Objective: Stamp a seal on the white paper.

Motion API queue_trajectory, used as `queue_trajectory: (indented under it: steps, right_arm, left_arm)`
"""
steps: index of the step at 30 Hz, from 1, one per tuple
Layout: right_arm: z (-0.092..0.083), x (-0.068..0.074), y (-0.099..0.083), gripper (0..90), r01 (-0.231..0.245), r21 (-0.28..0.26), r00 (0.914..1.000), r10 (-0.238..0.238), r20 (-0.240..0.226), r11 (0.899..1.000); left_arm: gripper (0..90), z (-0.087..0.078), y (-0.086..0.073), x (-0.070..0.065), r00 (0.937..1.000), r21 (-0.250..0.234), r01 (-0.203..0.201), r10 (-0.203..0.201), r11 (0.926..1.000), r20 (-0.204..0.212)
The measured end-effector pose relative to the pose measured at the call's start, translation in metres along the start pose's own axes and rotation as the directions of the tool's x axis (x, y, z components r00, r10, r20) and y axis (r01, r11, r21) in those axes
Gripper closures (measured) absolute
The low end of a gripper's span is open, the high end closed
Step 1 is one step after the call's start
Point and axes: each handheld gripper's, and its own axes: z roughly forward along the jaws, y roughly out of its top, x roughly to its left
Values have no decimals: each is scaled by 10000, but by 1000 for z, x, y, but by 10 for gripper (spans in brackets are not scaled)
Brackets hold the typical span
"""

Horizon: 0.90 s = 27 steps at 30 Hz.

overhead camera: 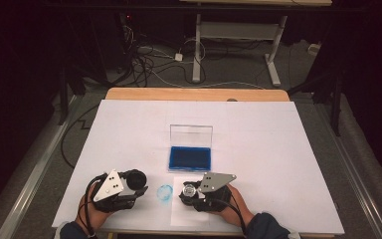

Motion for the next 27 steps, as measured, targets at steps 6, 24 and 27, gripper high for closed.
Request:
queue_trajectory:
  steps: [6, 24, 27]
  right_arm:
    - [0, -3, -3, 565, -94, 6, 9999, 94, 34, 10000]
    - [1, -4, 0, 568, -540, 520, 9985, 540, 22, 9972]
    - [1, -4, 0, 569, -521, 552, 9986, 523, -9, 9971]
  left_arm:
    - [361, 0, 0, 0, 10000, 6, -11, 11, 10000, 16]
    - [361, 1, 0, -1, 10000, 70, -39, 39, 10000, 46]
    - [361, 1, 0, -1, 10000, 69, -29, 29, 10000, 46]
